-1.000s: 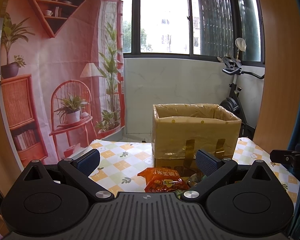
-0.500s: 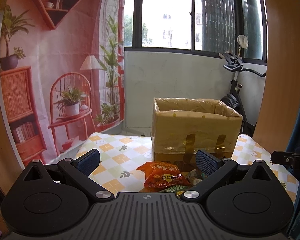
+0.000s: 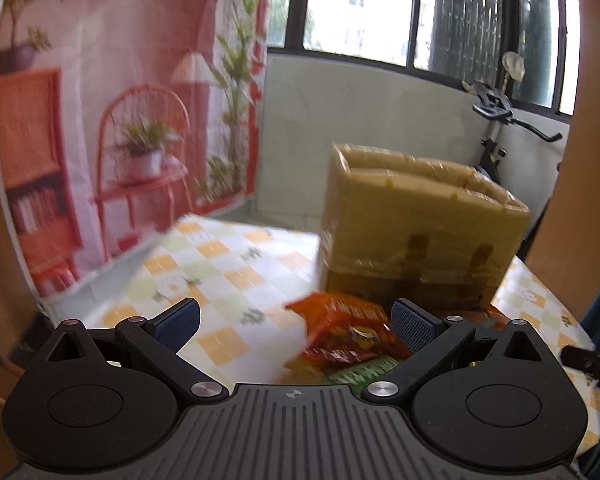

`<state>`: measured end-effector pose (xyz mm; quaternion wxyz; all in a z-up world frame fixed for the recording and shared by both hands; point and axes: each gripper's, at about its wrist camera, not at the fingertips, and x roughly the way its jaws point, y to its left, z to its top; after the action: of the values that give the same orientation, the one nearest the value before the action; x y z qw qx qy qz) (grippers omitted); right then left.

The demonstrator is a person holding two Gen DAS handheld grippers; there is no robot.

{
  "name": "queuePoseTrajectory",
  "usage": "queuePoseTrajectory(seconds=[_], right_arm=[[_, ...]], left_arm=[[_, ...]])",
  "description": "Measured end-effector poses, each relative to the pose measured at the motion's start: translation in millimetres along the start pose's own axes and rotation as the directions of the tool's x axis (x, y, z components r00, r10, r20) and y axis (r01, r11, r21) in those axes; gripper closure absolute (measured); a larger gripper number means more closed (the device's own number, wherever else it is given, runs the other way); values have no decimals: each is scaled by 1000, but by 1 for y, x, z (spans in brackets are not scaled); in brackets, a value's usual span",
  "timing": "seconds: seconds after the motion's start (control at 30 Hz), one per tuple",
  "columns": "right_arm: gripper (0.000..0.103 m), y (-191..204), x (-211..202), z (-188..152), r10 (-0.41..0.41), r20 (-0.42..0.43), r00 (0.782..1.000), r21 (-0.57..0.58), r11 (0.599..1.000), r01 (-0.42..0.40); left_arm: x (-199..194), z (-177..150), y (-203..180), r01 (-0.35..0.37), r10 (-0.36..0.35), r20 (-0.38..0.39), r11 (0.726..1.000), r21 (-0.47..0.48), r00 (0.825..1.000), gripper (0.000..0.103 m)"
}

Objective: Organize snacks
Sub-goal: 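Grasp the orange chips bag with the left gripper while the right gripper grasps the green chips bag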

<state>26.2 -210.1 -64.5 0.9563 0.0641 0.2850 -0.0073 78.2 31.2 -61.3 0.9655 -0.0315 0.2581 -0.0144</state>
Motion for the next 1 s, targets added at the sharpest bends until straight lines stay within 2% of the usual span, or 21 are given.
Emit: queuePoseTrajectory(seconds=[0.23,0.4,0.73,0.83,0.93,1.0], right_arm=[[7,-9,38,-18,-30,-81,996,-6,1000,30],[7,-7,50,-21,-47,-76,996,-43,998,44],[7,-17,73,-29,-69,-109,992,-45,997,65],[11,-20,81,-34,-83,-124,989,-48,996,77],[13,-20,90,-40,-61,-148,987,-49,997,54],[18,-17,96,-44,-54,-165,985,-61,997,45]], left_arm=[[42,-11,-23,69,-63,-86,996,63,994,0],[63,-15,-27,99,-93,-138,994,36,986,0],[88,-2,-7,67,-76,-155,996,-63,985,0],[95,-6,-8,61,-69,-181,997,-54,981,0],[100,-10,-7,60,-68,-196,997,-47,978,0],[103,-10,-6,64,-73,-200,997,-50,977,1]])
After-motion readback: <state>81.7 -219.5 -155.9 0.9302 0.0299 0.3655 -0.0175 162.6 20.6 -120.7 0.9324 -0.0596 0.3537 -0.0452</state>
